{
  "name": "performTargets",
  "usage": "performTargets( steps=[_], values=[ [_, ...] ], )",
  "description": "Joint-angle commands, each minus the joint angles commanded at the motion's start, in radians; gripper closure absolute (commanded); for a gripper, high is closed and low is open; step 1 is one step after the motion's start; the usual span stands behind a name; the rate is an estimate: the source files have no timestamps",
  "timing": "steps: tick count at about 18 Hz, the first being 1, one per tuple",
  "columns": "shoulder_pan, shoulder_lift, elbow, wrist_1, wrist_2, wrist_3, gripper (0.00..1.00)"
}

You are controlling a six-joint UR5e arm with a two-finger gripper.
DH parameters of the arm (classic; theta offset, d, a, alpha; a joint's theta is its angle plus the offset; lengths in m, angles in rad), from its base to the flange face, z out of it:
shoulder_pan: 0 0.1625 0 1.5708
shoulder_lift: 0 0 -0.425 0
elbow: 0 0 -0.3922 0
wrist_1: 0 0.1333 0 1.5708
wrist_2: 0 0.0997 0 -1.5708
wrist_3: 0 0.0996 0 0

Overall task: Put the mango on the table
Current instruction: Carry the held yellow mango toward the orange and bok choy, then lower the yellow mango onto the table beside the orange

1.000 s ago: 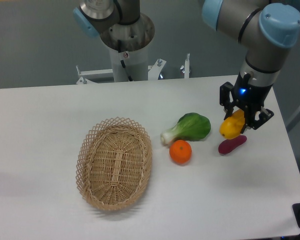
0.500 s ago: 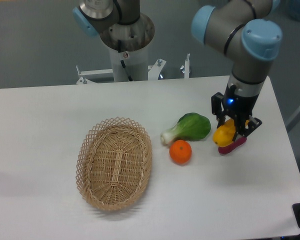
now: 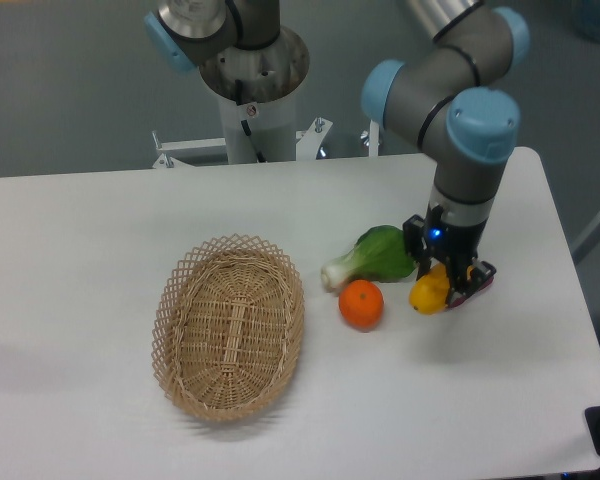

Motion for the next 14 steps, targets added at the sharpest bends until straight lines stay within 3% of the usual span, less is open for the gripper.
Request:
performTargets(
  steps=[5,8,11,13,14],
  values=[
    [-0.02,-0.028,-0.017,0.035,-0.002,-0.128,0.62],
    [-0.031,-0.046,-0.046,0.107,-0.002,-0.135,0.62],
    [-0.034,-0.057,-0.051,0.118,0.002,-0.125,0.61],
    [-0.034,-0.057,-0.052,0.12,0.002,-0.12,0.56],
    [-0.034,-0.057,-0.052,0.12,0.002,-0.122,0.48]
  ],
)
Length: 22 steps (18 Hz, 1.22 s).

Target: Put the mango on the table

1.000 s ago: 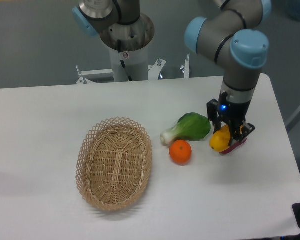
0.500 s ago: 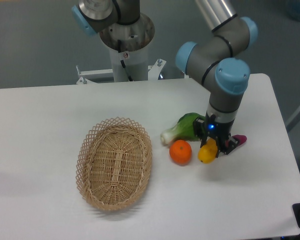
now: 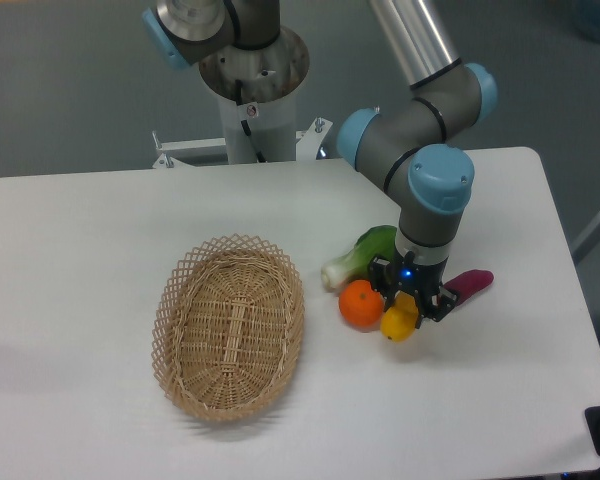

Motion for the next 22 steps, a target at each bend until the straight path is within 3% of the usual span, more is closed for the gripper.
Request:
performTargets(
  steps=[3,5,10,16,18,22],
  values=[
    [0.0,0.0,0.011,0.002,0.0,0.002,0.14],
    [0.002,0.002,0.018,0.002,0.0,0.002,0.0],
    [0.003,0.021,0.057,-0.003,-0.002,0.0,0.0],
    [0.002,0.038,0.178,-0.04,0.0,-0.006,0.0],
    [0.005,0.046,0.24,-0.127,0.0,0.001,0.0],
    [0.032,0.055,0.402,-0.371,-0.005,0.049,0.0]
  ],
)
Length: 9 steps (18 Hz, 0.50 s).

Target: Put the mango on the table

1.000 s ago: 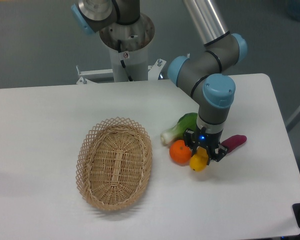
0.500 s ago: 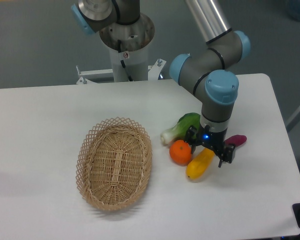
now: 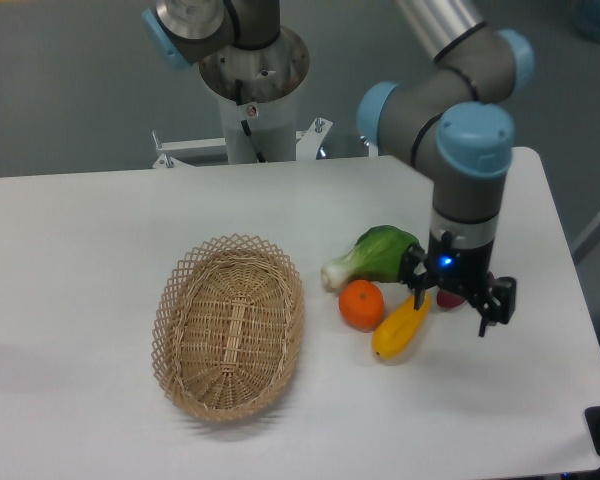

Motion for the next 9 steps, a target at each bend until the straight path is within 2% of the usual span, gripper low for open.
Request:
performTargets(
  steps=[4,7,9],
  values=[
    [0.061,0.02,0.059,-0.108,-0.021,0.13,0.0],
    [0.112,0.034,0.075,-0.192,-0.035,0.273,0.0],
    [0.149,0.051,0.076,-0.22,-0.034,0.371,0.0]
  ],
)
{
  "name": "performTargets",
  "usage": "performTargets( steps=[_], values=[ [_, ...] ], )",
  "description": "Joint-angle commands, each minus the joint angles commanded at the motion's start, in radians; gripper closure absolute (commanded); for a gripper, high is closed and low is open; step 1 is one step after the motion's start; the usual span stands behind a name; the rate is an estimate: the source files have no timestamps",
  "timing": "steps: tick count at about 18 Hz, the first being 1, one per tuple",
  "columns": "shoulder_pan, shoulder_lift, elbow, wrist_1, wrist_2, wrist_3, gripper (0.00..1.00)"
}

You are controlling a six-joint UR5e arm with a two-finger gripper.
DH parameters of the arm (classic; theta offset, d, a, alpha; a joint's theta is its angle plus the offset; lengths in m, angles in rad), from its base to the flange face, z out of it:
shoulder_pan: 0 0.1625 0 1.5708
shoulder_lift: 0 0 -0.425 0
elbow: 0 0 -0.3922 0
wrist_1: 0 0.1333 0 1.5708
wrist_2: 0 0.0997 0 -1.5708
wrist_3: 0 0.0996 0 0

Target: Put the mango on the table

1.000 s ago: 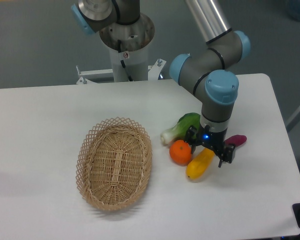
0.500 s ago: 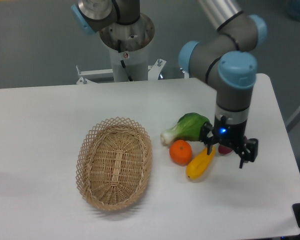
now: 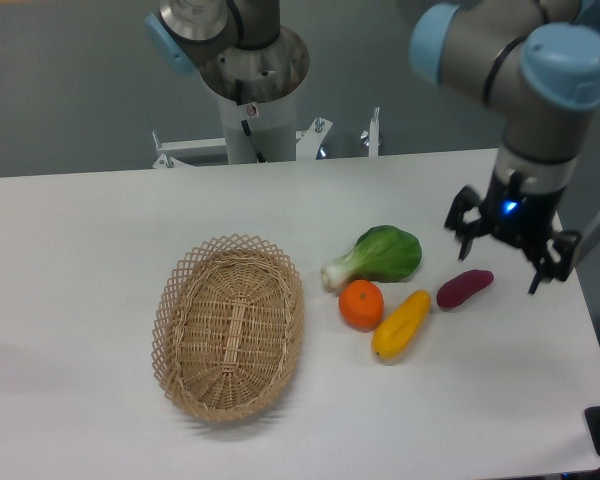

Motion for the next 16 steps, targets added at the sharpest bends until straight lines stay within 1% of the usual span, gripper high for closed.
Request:
performTargets(
  steps=[3,5,16],
  values=[
    [0.031,0.008,-0.002,-0.019,0.0,0.091,0.0],
    [0.034,0.011,-0.003,-0.028,0.002,0.137,0.0],
    [0.039,0.017,-0.005,-0.023,0.005,0.143,0.0]
  ],
)
